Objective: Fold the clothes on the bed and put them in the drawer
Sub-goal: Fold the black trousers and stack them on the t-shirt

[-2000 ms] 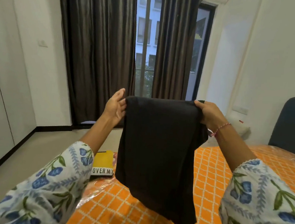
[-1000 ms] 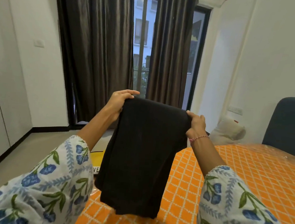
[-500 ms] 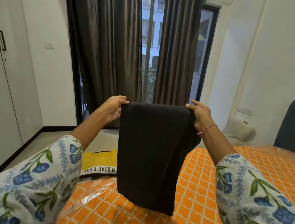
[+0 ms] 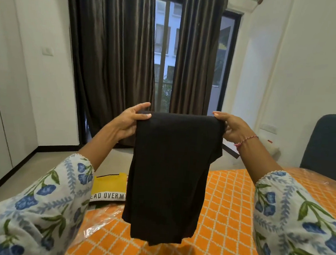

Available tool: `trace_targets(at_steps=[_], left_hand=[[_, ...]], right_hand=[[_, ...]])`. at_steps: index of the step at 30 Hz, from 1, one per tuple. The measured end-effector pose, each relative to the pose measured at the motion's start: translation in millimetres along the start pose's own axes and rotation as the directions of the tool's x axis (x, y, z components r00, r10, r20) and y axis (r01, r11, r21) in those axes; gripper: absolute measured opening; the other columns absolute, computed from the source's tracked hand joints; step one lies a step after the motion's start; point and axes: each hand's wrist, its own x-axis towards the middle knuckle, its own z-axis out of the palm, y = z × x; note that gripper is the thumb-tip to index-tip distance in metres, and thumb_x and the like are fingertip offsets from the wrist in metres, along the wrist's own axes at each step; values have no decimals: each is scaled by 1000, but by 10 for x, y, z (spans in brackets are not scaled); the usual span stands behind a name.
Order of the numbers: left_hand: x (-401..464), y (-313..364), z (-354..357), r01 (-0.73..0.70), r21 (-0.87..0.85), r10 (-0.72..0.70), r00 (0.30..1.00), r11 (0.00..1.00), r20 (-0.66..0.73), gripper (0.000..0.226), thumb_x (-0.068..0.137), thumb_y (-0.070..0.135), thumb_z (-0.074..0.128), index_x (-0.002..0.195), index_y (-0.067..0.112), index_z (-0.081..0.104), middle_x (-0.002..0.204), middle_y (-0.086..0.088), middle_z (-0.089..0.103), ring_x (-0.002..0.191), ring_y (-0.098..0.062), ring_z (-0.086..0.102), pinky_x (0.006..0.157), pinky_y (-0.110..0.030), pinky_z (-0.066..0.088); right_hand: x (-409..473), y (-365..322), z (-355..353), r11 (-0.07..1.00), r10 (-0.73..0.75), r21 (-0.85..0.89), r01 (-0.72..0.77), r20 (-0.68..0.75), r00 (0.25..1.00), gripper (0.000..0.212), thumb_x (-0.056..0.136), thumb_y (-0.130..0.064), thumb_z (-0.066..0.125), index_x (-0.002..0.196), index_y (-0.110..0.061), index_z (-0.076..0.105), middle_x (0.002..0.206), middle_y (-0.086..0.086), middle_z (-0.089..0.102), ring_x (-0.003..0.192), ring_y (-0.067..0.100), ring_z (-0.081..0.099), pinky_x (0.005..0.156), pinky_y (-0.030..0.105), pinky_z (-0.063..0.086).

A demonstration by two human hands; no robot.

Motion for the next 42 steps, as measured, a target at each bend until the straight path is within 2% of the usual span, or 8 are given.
trace_targets(at_steps=[4, 9, 17, 21, 30, 33, 36, 42], left_hand=[[-12, 198, 73, -27, 460, 111, 981, 888, -157, 32, 92, 14, 58, 123, 14, 58, 107, -1, 56, 96, -15, 55, 67, -26, 48], [-116, 218, 132, 96, -156, -118, 984, 983, -135, 27, 88, 18, 64, 113, 8, 60, 98, -7, 64, 89, -18, 64, 67, -29, 58], [-91, 72, 58, -40, 105, 47, 997, 994, -67, 39, 91, 0, 53, 129, 10, 54, 110, -7, 59, 103, -20, 59, 83, -29, 52], [-39, 47, -43, -81, 764, 153, 988, 641, -24, 25, 91, 10, 60, 115, 6, 63, 85, -3, 63, 87, -15, 62, 66, -20, 49], [14, 161, -16, 147, 987, 326, 931, 69, -162, 21, 90, 35, 61, 103, 20, 69, 93, -2, 68, 86, -18, 62, 74, -33, 48], [-20, -72, 343, 118, 959, 460, 858, 257, -229, 26, 87, 37, 64, 101, 16, 63, 97, -9, 67, 87, -26, 66, 77, -37, 53], [-123, -302, 953, 3, 734, 118, 986, 679, -114, 36, 78, 39, 74, 100, 16, 58, 97, -6, 66, 83, -18, 67, 72, -37, 58], [-29, -381, 1324, 65, 660, 181, 937, 749, -298, 37, 93, 14, 55, 126, 2, 44, 123, -18, 55, 112, -33, 55, 89, -39, 46]], right_hand=[[-36, -58, 12, 986, -20, -166, 36, 102, 995, 14, 88, -5, 62, 97, -14, 64, 122, 12, 55, 117, 28, 50, 88, 33, 48], [-78, 7, 42, 998, -68, 7, 68, 145, 987, 36, 92, -11, 58, 128, -15, 54, 130, 7, 50, 119, 26, 49, 92, 35, 49], [-97, 182, -74, 996, -57, -53, 72, 239, 969, 25, 91, -17, 59, 117, -19, 59, 120, 8, 55, 108, 23, 52, 87, 37, 49], [-116, 75, -88, 839, 92, -537, 83, 291, 952, 24, 84, -4, 66, 107, -9, 63, 115, 13, 57, 110, 29, 52, 88, 37, 48], [-51, 141, 92, 382, -359, -776, 501, 375, 855, 7, 89, -20, 65, 82, -17, 61, 90, 4, 56, 95, 23, 56, 87, 39, 50], [-129, 172, 364, 329, -451, -762, 557, 392, 802, 6, 89, -19, 63, 84, -16, 64, 85, 2, 60, 88, 20, 60, 85, 40, 52], [-165, 245, 668, 310, -525, -801, 513, 306, 794, 10, 82, -20, 67, 83, -11, 72, 85, 8, 68, 84, 23, 64, 79, 42, 55], [-213, 333, 862, 610, -481, -676, 413, 97, 871, 18, 82, -14, 64, 67, -6, 69, 67, 12, 64, 76, 24, 66, 71, 36, 56]])
